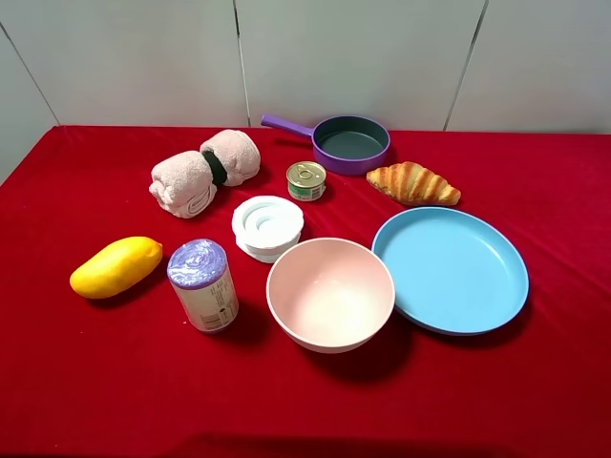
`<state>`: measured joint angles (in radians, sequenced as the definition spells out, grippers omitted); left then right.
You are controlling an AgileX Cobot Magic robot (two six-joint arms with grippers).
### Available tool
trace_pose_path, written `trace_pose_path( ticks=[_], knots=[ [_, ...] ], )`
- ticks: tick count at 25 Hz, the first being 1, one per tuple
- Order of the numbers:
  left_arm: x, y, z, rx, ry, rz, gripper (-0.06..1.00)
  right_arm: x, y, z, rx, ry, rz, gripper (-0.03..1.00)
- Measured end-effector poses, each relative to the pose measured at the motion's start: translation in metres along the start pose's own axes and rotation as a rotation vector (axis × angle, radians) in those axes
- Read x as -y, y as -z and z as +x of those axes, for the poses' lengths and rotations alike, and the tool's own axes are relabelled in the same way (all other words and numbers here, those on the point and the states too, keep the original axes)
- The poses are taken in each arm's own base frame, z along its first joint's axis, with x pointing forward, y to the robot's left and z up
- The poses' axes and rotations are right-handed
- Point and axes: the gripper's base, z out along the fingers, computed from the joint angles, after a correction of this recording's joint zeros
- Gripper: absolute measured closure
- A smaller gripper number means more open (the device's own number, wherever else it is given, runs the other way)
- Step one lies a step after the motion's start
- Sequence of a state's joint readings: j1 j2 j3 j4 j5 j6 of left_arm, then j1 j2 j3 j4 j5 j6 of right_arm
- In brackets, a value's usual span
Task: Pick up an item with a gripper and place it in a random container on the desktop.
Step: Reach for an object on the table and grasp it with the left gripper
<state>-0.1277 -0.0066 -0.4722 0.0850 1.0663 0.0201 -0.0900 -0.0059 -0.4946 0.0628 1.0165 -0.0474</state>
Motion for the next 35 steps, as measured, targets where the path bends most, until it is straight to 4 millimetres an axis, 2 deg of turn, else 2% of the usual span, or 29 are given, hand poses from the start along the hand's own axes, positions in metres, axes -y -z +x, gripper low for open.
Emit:
trace_pose_path(
  ticks=[28,35],
  knots=[
    [0.0,0.0,0.0,0.0,0.0,0.0,-0.04,0.0,0.0,0.0,0.0,0.0,0.0,0.27],
    [-0.0004,0.0055,-0.0061,0.052,0.001,-0.001,-0.04,0.0,0.0,0.0,0.0,0.0,0.0,0.27]
  ],
)
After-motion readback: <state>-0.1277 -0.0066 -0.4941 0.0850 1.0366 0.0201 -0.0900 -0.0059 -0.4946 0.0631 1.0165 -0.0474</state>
